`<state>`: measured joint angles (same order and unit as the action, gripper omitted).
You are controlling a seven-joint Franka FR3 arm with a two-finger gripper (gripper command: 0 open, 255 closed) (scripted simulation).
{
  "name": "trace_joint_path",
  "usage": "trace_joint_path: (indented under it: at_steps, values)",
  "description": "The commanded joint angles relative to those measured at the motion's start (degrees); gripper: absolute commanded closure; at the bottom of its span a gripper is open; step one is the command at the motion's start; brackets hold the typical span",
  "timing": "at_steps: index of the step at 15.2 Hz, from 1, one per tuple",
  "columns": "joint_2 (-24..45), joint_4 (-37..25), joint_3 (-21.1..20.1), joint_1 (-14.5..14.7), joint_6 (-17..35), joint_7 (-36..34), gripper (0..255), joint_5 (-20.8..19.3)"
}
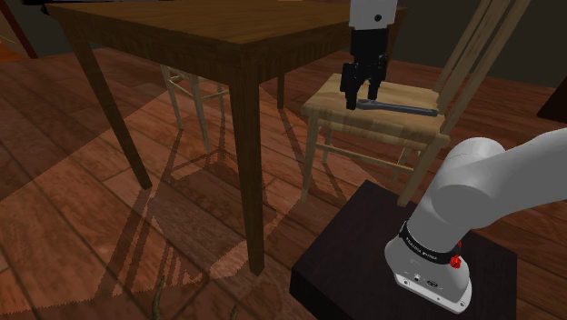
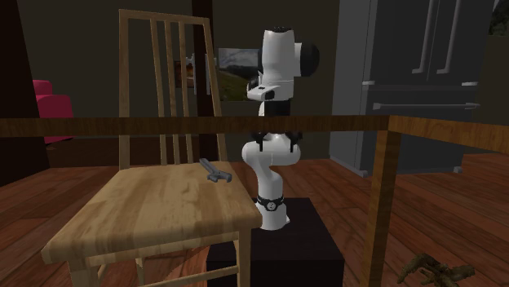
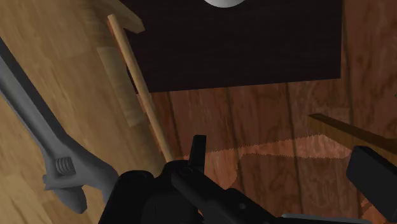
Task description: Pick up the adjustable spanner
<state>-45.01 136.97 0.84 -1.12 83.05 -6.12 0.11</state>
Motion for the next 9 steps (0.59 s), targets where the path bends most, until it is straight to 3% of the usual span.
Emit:
trace_joint_path:
  at_steps: [1, 9]
  values:
    - [0.00, 0.00, 0.00, 0.00, 0.00, 0.00, 0, 0.00]
    - [-8.61, 5.67, 13.13, 0.76, 2.54, 24.02, 0, -12.30]
